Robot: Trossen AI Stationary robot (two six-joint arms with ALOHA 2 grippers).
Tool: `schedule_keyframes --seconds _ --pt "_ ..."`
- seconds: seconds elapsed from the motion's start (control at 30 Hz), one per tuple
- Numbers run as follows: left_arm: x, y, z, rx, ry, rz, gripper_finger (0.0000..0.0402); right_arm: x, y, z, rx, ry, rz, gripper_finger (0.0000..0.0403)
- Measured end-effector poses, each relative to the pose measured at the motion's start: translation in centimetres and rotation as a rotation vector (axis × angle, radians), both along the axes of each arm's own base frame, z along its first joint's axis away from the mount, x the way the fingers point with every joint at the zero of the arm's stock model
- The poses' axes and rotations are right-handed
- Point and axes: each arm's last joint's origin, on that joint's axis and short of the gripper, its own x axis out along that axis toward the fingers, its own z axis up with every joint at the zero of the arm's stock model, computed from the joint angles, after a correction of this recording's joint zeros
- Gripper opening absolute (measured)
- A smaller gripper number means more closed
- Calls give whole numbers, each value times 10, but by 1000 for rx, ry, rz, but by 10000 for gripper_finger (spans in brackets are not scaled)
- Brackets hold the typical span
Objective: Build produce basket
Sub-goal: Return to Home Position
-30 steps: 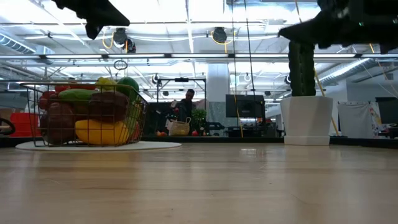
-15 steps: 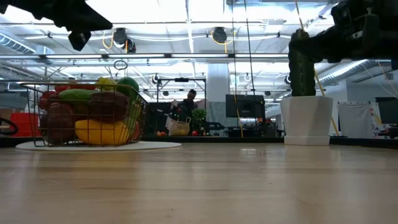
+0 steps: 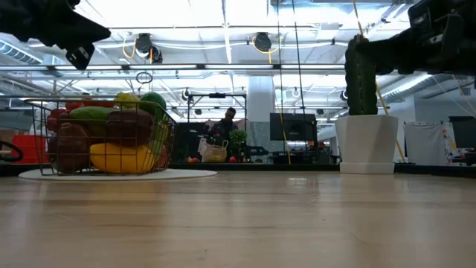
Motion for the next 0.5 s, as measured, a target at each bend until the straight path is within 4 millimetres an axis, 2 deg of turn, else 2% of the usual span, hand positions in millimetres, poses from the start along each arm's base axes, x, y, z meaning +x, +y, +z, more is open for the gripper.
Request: schedule_keyframes --seconds 0.17,0.5 --pt "-10 2 -6 56 -35 -8 1 -3 0 3 -3 -32 1 0" --pt "-21 3 -9 58 -74 -16 1 -14 2 2 3 -28 -4 0"
